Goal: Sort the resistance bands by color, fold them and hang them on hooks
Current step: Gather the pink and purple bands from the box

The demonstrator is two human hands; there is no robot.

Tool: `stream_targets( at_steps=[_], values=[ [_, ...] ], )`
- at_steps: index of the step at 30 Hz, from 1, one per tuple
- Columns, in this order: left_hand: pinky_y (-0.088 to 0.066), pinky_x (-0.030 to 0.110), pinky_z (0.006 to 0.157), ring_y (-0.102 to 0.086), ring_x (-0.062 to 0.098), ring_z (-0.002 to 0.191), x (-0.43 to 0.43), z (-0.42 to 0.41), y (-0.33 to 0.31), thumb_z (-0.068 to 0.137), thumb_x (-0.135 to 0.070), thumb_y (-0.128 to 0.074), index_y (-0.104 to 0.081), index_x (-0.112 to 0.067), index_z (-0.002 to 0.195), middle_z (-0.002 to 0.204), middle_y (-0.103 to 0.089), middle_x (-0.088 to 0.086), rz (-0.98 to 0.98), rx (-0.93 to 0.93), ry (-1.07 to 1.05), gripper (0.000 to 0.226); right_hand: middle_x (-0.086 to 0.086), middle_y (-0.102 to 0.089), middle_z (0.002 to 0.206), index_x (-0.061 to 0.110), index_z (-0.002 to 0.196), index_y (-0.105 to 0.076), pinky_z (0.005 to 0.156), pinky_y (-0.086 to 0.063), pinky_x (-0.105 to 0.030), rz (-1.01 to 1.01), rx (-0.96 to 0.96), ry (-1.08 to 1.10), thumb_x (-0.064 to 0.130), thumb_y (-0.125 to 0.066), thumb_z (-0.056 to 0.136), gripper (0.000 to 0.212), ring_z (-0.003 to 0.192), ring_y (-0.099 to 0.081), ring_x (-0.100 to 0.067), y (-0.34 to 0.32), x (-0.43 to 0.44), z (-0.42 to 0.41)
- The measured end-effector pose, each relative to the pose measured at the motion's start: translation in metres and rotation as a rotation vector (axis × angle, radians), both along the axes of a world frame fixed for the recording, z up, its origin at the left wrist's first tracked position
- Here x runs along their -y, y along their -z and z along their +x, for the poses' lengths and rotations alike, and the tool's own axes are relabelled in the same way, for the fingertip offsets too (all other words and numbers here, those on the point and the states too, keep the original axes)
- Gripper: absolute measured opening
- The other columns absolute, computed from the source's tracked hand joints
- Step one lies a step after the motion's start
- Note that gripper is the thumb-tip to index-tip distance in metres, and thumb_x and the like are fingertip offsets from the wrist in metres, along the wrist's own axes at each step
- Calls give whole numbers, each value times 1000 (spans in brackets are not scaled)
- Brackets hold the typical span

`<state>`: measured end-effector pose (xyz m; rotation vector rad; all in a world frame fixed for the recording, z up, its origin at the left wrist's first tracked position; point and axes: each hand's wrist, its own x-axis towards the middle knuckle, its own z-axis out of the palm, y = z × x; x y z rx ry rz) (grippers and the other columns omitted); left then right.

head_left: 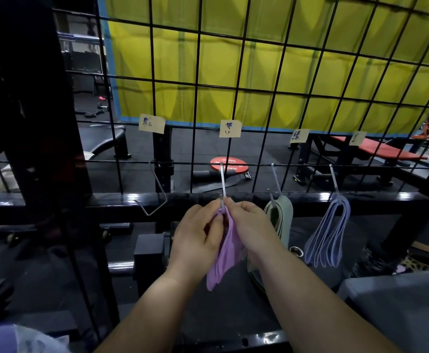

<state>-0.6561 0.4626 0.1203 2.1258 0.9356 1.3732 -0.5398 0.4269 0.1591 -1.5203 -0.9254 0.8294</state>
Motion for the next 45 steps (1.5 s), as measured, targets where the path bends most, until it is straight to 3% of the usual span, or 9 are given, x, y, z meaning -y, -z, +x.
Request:
stream_targets(
  at_steps=[7, 12, 16, 20, 25, 28, 33, 38, 45],
  values=[
    [-40, 6, 82, -57, 0, 95, 5, 0, -10, 95, -23, -47, -66, -36, 109, 93, -64, -11, -111, 210, 86, 27, -5, -69, 86, 14, 91, -64, 89, -52, -42, 27, -99, 12, 43, -58, 95, 30, 84, -64, -22, 3, -1, -2],
    [-50, 18, 75, -67, 6, 89, 8, -1, -20, 99, -4, -45, -71, -22, 106, 102, -72, -4, -530, 463, 313, 32, -16, -71, 98, 7, 102, -67, 92, -54, -46, 29, -226, -29, 42, -56, 96, 37, 86, -66, -26, 4, 3, -5],
    [-44, 18, 58, -57, 6, 64, 10, -2, -24, 98, -9, -48, -71, -16, 108, 82, -67, 0, -560, 460, 382, 26, -19, -71, 104, 9, 105, -67, 92, -55, -50, 45, -273, -48, 41, -55, 97, 36, 97, -68, -36, 6, 8, -5],
    [-51, 28, 70, -66, 15, 79, 8, 0, -28, 95, -30, -54, -73, -18, 99, 92, -71, 4, -616, 475, 353, 22, -18, -69, 108, 13, 105, -68, 96, -53, -46, 40, -253, -53, 43, -51, 98, 36, 99, -67, -32, 3, 9, -5],
    [-52, 37, 77, -64, 23, 81, 5, 6, -31, 98, -23, -54, -71, -14, 88, 95, -68, 13, -730, 554, 329, 22, -16, -73, 92, 8, 99, -72, 79, -58, -41, -9, -367, -51, 42, -50, 99, 40, 84, -69, -31, -2, 5, -4],
    [-51, 30, 65, -59, 17, 65, 8, 6, -34, 100, -22, -48, -67, -14, 81, 74, -63, 6, -745, 582, 386, 28, -13, -73, 84, 8, 89, -74, 88, -55, -44, -8, -395, -67, 40, -49, 101, 42, 80, -68, -29, -4, 2, -2],
    [-28, 18, 42, -31, 9, 45, 12, 9, -35, 103, -16, -40, -54, -6, 85, 53, -42, -3, -680, 610, 408, 25, -15, -69, 84, 1, 104, -70, 75, -55, -39, 19, -345, -112, 41, -45, 101, 48, 71, -65, -25, 0, 3, 1],
    [-34, 30, 57, -43, 13, 60, 11, 12, -33, 102, -14, -44, -61, -19, 74, 64, -53, -2, -624, 642, 328, 33, 1, -72, 100, 24, 102, -69, 94, -51, -36, 33, -18, -71, 53, -40, 100, 41, 97, -67, -15, 7, 6, 1],
    [-47, 33, 79, -59, 11, 77, 9, 13, -30, 100, -13, -47, -64, -20, 76, 78, -63, -3, -551, 607, 269, 30, 4, -63, 106, 30, 104, -58, 81, -45, -23, 81, 158, -64, 50, -30, 103, 34, 102, -59, -11, 12, 15, -2]
  ],
)
